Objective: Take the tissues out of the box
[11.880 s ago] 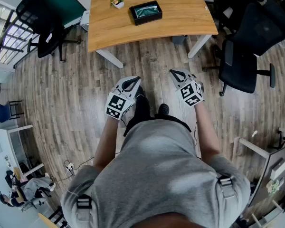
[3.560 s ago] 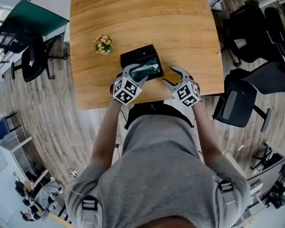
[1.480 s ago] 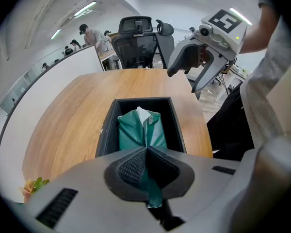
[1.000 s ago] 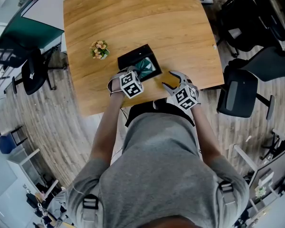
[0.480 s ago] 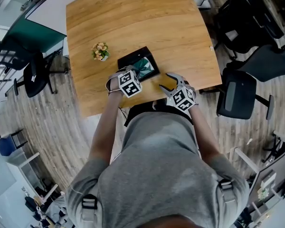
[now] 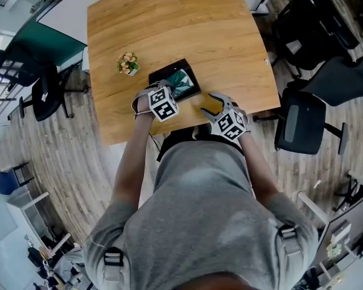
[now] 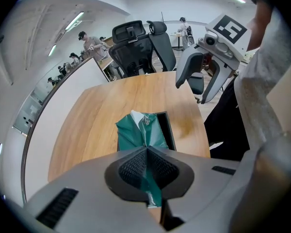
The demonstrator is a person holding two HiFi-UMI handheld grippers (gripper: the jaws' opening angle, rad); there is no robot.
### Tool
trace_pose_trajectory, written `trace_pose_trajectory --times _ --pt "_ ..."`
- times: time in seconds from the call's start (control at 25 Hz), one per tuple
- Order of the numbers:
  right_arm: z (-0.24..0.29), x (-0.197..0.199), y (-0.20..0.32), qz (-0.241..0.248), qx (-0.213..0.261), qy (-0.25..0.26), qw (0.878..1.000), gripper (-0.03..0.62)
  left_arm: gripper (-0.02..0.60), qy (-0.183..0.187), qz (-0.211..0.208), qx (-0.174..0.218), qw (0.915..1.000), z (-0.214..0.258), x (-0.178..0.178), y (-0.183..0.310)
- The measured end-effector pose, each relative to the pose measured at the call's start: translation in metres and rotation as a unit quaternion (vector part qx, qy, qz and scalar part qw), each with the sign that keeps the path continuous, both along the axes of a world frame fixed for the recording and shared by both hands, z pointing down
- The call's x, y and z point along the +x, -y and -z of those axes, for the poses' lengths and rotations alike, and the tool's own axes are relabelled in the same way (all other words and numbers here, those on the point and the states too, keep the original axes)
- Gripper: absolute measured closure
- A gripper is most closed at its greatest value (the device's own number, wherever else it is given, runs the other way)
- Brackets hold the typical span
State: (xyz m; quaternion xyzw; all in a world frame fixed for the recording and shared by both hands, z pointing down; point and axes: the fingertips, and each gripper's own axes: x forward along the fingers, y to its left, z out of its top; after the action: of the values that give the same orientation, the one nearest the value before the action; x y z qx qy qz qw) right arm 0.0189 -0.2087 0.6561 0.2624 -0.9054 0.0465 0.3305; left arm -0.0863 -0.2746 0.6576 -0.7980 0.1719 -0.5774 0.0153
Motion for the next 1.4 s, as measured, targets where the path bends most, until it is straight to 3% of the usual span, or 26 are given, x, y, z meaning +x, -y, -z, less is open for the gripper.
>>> trace_pose_trajectory --times 0.32,1.4 --pt "0.004 0.005 -0.005 0.018 0.012 0.006 1.000 0.334 0.561 0.015 -0.003 0.022 0.9996 0.018 0.007 -0.006" --pt "-0.006 0.012 -0.024 0.028 0.007 0.010 1.000 0.336 0.561 0.015 -0.029 0.034 0.9989 0.084 0.015 -0.048"
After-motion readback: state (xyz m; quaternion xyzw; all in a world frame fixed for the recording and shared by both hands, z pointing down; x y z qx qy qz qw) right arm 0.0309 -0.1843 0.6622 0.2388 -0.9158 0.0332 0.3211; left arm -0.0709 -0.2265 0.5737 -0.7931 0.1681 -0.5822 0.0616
